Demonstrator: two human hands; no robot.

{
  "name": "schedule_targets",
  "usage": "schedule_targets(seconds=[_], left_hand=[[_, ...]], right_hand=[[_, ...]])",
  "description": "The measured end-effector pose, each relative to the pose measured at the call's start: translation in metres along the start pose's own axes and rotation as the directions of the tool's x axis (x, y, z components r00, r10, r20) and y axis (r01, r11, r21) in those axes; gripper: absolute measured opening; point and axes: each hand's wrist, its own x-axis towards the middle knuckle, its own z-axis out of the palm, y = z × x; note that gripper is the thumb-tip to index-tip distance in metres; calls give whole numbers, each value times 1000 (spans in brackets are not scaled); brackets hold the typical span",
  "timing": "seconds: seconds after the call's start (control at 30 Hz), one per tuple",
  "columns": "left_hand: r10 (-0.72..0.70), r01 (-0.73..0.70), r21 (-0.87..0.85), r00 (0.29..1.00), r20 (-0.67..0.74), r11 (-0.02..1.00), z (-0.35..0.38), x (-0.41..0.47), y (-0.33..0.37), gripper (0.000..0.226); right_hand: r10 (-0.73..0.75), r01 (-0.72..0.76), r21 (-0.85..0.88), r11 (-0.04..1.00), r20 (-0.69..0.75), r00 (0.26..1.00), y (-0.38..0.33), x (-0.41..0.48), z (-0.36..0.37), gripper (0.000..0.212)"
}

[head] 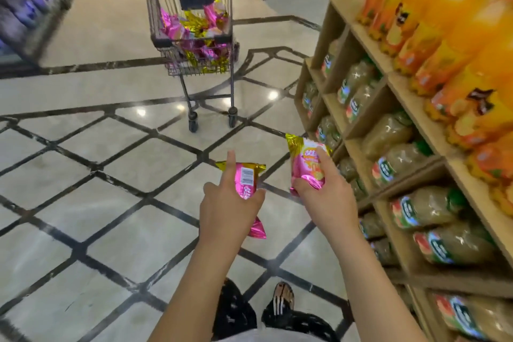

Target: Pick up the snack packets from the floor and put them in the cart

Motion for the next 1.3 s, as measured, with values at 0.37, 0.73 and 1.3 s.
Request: schedule_targets(seconds=[0.37,0.73,1.3], left_hand=[[-113,115,15,987,-118,993,-67,197,-1,91],[-121,118,-30,961,-249,993,-191,398,22,91],[-112,104,-45,962,-250,994,-233,694,107,98]], right_hand=[[-88,98,-45,994,181,980,-105,150,94,76],[-93,92,15,996,229,969,-246,282,171,75],[-137,136,21,990,273,952,-385,603,209,76]])
